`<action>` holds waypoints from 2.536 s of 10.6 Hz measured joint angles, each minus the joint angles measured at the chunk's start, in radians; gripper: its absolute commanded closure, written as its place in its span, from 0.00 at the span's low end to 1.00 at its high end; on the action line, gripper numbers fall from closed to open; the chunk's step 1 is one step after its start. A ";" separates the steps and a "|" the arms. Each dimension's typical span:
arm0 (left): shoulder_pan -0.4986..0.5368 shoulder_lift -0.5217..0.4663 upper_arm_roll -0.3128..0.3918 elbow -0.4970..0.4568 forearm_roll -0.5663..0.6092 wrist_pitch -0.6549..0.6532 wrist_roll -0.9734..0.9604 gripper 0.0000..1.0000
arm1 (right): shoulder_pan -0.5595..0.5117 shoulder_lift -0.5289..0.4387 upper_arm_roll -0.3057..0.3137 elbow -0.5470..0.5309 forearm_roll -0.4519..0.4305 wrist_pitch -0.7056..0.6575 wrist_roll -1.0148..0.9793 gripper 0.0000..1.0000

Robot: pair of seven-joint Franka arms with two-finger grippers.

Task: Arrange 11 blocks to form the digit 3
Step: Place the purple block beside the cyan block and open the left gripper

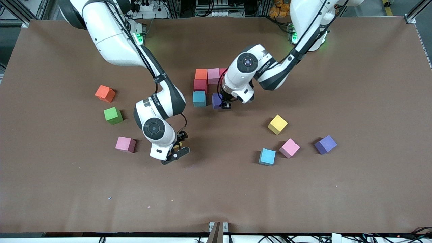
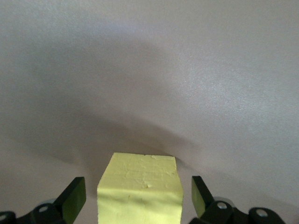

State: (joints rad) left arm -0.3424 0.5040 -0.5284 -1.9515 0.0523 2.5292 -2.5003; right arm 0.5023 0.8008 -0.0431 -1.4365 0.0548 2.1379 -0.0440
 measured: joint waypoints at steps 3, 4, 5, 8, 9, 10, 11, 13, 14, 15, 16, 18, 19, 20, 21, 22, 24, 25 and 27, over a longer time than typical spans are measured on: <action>-0.009 0.015 0.001 -0.012 0.109 0.007 -0.061 0.95 | -0.001 0.012 -0.001 -0.011 0.000 0.004 0.000 0.49; -0.019 0.024 0.001 -0.012 0.146 0.010 -0.072 0.95 | -0.001 0.012 -0.001 -0.017 0.000 0.006 0.000 0.77; -0.040 0.038 0.003 -0.009 0.176 0.015 -0.090 0.95 | -0.002 0.012 -0.001 -0.018 0.000 0.006 0.000 0.82; -0.096 0.077 0.033 0.020 0.241 0.021 -0.143 0.94 | -0.008 0.011 -0.001 -0.014 0.001 0.005 0.017 0.82; -0.102 0.086 0.036 0.023 0.242 0.021 -0.143 0.94 | -0.009 0.009 -0.001 -0.012 0.001 0.001 0.043 0.82; -0.109 0.095 0.038 0.028 0.242 0.022 -0.143 0.94 | -0.009 0.007 0.002 -0.010 0.001 -0.007 0.079 0.82; -0.113 0.102 0.040 0.034 0.242 0.022 -0.143 0.94 | -0.009 0.004 0.008 -0.008 0.001 -0.012 0.108 0.82; -0.127 0.114 0.046 0.047 0.242 0.022 -0.148 0.94 | -0.008 -0.007 0.014 -0.007 0.001 -0.031 0.132 0.82; -0.138 0.119 0.055 0.050 0.243 0.022 -0.151 0.92 | -0.008 -0.013 0.017 -0.007 0.002 -0.053 0.139 0.82; -0.145 0.122 0.060 0.053 0.243 0.022 -0.151 0.92 | -0.008 -0.024 0.019 -0.006 0.002 -0.081 0.152 0.82; -0.153 0.124 0.064 0.054 0.243 0.022 -0.151 0.91 | -0.008 -0.040 0.024 -0.006 0.004 -0.120 0.159 0.82; -0.171 0.127 0.077 0.057 0.243 0.022 -0.152 0.90 | -0.007 -0.063 0.038 -0.006 0.020 -0.159 0.174 0.82; -0.181 0.129 0.085 0.060 0.243 0.022 -0.152 0.89 | -0.008 -0.063 0.040 -0.007 0.022 -0.161 0.176 0.82; -0.193 0.131 0.094 0.063 0.243 0.022 -0.152 0.89 | -0.008 -0.063 0.040 -0.010 0.023 -0.162 0.176 0.82; -0.210 0.133 0.108 0.068 0.243 0.022 -0.153 0.88 | -0.008 -0.063 0.040 -0.012 0.023 -0.162 0.176 0.82; -0.222 0.134 0.118 0.071 0.243 0.022 -0.155 0.87 | -0.008 -0.063 0.040 -0.012 0.023 -0.162 0.176 0.82; -0.231 0.134 0.125 0.074 0.243 0.022 -0.160 0.86 | -0.008 -0.063 0.040 -0.012 0.023 -0.166 0.176 0.82; -0.233 0.135 0.126 0.075 0.243 0.022 -0.161 0.85 | -0.008 -0.063 0.040 -0.012 0.023 -0.166 0.176 0.82; -0.236 0.135 0.126 0.077 0.243 0.022 -0.162 0.80 | -0.008 -0.063 0.040 -0.012 0.024 -0.165 0.177 0.82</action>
State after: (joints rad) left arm -0.5781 0.6390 -0.4022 -1.8748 0.2948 2.5510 -2.6626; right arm 0.4941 0.7376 -0.0030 -1.4488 0.0788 1.9724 0.1332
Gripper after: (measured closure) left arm 0.467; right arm 0.410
